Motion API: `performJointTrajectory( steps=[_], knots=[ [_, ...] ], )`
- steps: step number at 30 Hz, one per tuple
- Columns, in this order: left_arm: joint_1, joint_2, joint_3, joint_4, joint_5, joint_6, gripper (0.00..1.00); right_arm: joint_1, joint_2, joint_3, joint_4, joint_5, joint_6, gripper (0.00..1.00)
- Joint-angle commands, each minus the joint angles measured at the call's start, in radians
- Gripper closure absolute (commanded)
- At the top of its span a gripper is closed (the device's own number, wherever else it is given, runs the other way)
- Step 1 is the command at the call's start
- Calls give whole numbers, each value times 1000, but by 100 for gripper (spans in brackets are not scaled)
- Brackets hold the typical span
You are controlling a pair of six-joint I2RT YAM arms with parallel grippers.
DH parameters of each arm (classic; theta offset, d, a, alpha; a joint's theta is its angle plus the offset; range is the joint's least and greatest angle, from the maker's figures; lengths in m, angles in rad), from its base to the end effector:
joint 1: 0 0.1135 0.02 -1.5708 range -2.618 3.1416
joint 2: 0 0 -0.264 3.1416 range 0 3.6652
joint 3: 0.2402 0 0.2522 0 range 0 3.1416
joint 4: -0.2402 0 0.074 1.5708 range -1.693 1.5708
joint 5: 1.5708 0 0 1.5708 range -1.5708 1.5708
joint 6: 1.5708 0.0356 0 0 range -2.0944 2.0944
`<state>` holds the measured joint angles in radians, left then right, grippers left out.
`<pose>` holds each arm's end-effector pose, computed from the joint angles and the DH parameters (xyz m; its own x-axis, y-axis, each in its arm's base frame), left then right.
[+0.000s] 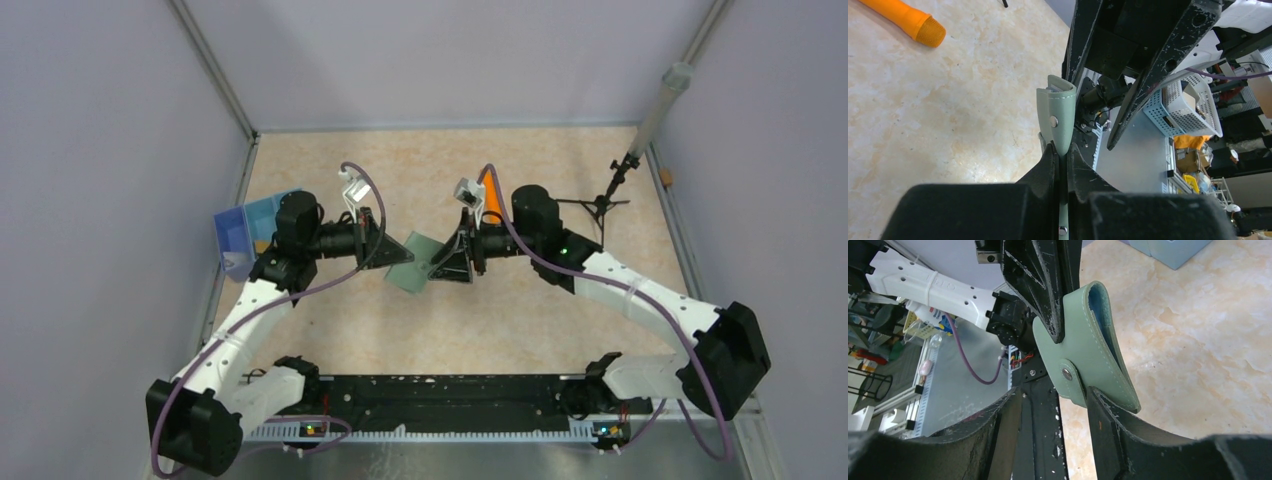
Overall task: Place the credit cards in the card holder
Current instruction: Open the card holder at the center of the board.
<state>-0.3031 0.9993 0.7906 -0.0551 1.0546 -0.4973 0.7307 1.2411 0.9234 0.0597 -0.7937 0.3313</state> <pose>0.1985 -0.0945 0.3196 -0.6713 -0.0368 -0.7403 0.7150 0.2309 -0.6599 0.1928 0.2069 0.3185 -0.4989 -0.1408 -0.8552 -0.8662 0.1141 0.4865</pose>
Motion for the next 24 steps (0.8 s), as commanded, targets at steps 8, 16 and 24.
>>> performJointTrajectory(
  steps=[8, 16, 24],
  knots=[
    [-1, -17, -2, 129, 110, -57, 100, 30, 63, 18, 56, -97, -65, 55],
    [-2, -15, -2, 106, 82, -33, 100, 53, 71, 38, 112, -151, -61, 68],
    [-2, -14, 10, 61, 50, 0, 100, 65, 89, 57, 142, -157, -56, 85]
  ],
)
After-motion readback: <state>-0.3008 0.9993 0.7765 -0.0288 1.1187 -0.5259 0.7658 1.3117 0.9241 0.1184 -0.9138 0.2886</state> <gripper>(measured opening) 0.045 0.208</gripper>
